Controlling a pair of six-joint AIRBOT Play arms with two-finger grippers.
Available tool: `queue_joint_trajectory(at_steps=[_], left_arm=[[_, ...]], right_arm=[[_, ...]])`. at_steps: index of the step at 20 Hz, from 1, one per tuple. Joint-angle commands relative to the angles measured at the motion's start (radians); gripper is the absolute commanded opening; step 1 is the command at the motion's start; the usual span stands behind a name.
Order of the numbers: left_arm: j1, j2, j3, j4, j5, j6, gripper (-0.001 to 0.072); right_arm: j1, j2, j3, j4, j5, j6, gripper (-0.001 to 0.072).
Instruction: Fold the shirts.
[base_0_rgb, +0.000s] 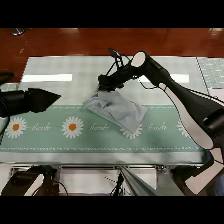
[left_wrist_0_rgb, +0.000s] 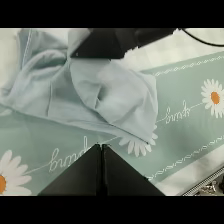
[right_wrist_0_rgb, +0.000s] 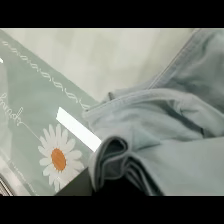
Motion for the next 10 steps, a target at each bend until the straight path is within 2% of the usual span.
queue_joint_trajectory(at_steps=[1,2,3,4,6,8,10], left_arm=[[0.001,0.029,-0.115,-0.006,0.042,-0.013,0.0028],[0.001,0.026,-0.135,-0.006,0.066,-0.013,0.0028],[0.002,0.021,-0.156,-0.006,0.094,-0.013,0.0028],[0.002,0.015,-0.175,-0.006,0.122,-0.013,0.0028],[0.002,-0.008,-0.203,-0.002,0.190,-0.012,0.0028],[0.002,-0.044,-0.204,0.001,0.246,-0.012,0.0028],[0.002,-0.074,-0.204,0.000,0.271,-0.012,0.0028]], right_arm=[[0.008,-0.047,0.043,0.044,-0.034,0.015,0.0025],[0.008,-0.047,0.043,0.066,-0.036,0.011,0.0123],[0.008,-0.047,0.043,0.098,-0.035,-0.008,0.0555],[0.006,-0.043,0.043,0.133,-0.015,-0.054,0.0632],[-0.031,-0.018,0.043,0.149,0.069,-0.075,0.0632],[-0.108,0.040,0.043,0.137,0.227,-0.095,0.0630],[-0.215,0.154,0.042,0.004,0.395,-0.082,0.0630]])
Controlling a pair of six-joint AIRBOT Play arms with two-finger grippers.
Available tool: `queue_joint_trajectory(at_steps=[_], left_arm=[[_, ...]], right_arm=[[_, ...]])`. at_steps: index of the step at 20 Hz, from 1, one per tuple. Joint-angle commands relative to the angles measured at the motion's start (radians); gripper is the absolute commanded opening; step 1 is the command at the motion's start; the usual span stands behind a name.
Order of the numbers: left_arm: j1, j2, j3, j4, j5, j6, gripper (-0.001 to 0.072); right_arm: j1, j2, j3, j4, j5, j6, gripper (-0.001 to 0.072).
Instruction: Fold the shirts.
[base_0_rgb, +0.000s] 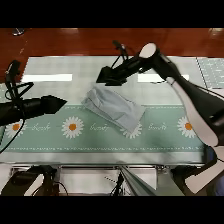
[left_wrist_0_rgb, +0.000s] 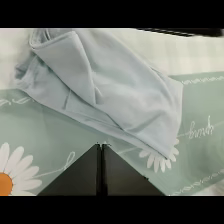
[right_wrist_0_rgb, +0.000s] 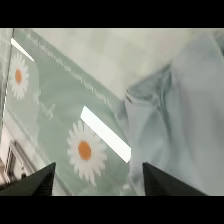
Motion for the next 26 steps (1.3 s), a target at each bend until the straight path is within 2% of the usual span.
queue_joint_trajectory(at_steps=[1,2,4,6,7,9,10,11,13,17,20,23,26], left_arm=[[0.001,-0.048,-0.015,0.000,0.069,-0.001,0.0028],[0.000,-0.055,-0.015,-0.003,0.063,-0.001,0.0028],[0.000,-0.060,-0.015,-0.004,0.051,0.000,0.0028],[0.000,-0.060,-0.016,-0.004,0.052,0.000,0.0028],[0.000,-0.060,-0.016,-0.004,0.052,0.000,0.0028],[0.000,-0.060,-0.016,-0.004,0.052,0.000,0.0028],[0.000,-0.060,-0.016,-0.004,0.052,0.000,0.0028],[0.000,-0.060,-0.016,-0.004,0.052,0.000,0.0028],[0.000,-0.060,-0.016,-0.004,0.052,0.000,0.0028],[0.000,-0.060,-0.016,-0.004,0.052,-0.001,0.0028],[0.000,-0.060,-0.016,-0.004,0.052,-0.001,0.0028],[0.000,-0.060,-0.016,-0.004,0.051,-0.001,0.0028],[0.000,-0.060,-0.016,-0.019,0.036,-0.001,0.0028]], right_arm=[[-0.154,0.181,-0.007,-0.236,0.287,0.004,0.0630],[-0.200,0.285,-0.048,-0.414,0.309,0.033,0.0630],[-0.281,0.535,-0.252,-0.697,0.215,0.117,0.0630],[-0.356,0.816,-0.591,-0.791,0.017,0.230,0.0630],[-0.383,0.945,-0.774,-0.776,-0.079,0.318,0.0630],[-0.397,1.154,-1.121,-0.626,-0.290,0.446,0.0629],[-0.395,1.212,-1.259,-0.482,-0.387,0.473,0.0629],[-0.387,1.229,-1.356,-0.329,-0.461,0.454,0.0628],[-0.341,1.192,-1.466,-0.103,-0.573,0.332,0.0621],[-0.261,0.962,-1.431,-0.034,-0.587,0.211,0.0621],[-0.218,0.757,-1.366,0.131,-0.569,0.025,0.0621],[-0.172,0.581,-1.278,0.226,-0.517,-0.134,0.0621],[-0.164,0.471,-1.180,0.245,-0.509,-0.158,0.0619]])
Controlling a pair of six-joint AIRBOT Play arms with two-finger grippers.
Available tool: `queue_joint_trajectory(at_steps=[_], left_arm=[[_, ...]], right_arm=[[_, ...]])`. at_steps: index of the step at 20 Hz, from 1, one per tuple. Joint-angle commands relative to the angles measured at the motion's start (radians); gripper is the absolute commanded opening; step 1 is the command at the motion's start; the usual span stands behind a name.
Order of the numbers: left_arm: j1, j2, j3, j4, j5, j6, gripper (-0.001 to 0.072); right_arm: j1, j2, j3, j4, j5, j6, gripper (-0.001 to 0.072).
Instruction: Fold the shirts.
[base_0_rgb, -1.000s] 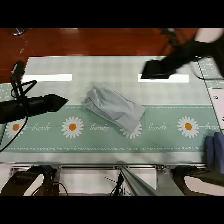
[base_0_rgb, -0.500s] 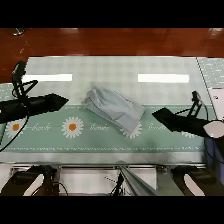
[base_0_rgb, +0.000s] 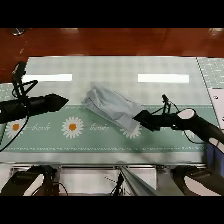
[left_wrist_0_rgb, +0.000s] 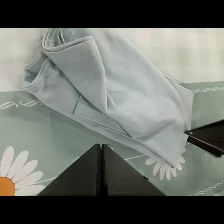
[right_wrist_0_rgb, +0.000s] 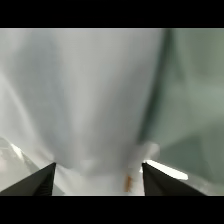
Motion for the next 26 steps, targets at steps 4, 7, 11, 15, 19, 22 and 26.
queue_joint_trajectory(at_steps=[4,7,11,15,19,22,26], left_arm=[[0.000,0.000,0.000,-0.010,-0.020,0.003,0.0028],[0.000,0.000,0.000,-0.010,-0.021,0.003,0.0028],[0.000,0.000,0.000,-0.010,-0.021,0.003,0.0028],[0.000,0.000,0.000,-0.010,-0.021,0.003,0.0028],[0.000,0.000,0.000,-0.010,-0.021,0.003,0.0028],[-0.001,0.000,0.000,-0.010,-0.022,0.002,0.0028],[-0.027,0.000,0.000,-0.010,-0.021,0.003,0.0028]], right_arm=[[0.019,-0.206,0.188,0.057,0.077,-0.144,0.0125],[0.011,-0.213,0.315,0.020,0.181,-0.216,0.0023],[0.002,-0.170,0.671,-0.198,0.328,-0.089,0.0023],[-0.003,-0.163,1.098,-0.465,0.576,0.055,0.0023],[-0.112,-0.163,1.377,-0.541,0.740,0.148,0.0023],[-0.276,-0.155,1.490,-0.547,0.857,0.203,0.0023],[-0.572,-0.103,1.503,-0.548,1.007,0.257,0.0023]])
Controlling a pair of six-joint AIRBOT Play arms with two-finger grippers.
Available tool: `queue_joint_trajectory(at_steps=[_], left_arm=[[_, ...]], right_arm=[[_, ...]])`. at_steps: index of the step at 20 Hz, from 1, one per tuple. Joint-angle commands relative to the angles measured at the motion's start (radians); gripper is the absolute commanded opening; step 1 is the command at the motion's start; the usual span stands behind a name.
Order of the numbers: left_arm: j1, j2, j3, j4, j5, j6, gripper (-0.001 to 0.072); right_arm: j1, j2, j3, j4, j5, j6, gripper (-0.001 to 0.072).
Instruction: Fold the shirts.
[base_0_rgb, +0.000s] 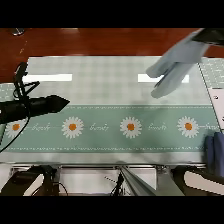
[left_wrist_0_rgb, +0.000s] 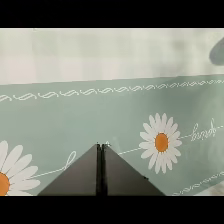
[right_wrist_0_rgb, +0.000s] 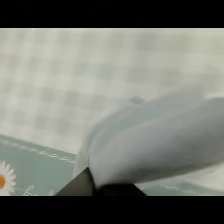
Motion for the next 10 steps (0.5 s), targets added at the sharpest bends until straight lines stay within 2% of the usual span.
queue_joint_trajectory(at_steps=[1,3,7,10], left_arm=[[-0.025,0.000,0.000,0.000,0.000,0.002,0.0028],[-0.045,0.000,0.000,0.001,0.000,0.002,0.0028],[-0.076,0.000,0.000,0.000,0.003,0.002,0.0028],[-0.082,-0.004,0.000,0.001,0.004,0.003,0.0028]], right_arm=[[-0.257,0.042,0.042,-0.015,0.183,0.064,0.0023],[-0.396,0.069,0.038,-0.014,0.242,0.068,0.0023],[-0.639,0.161,-0.031,-0.035,0.244,0.084,0.0023],[-0.788,0.276,-0.196,-0.174,0.245,0.050,0.0023]])
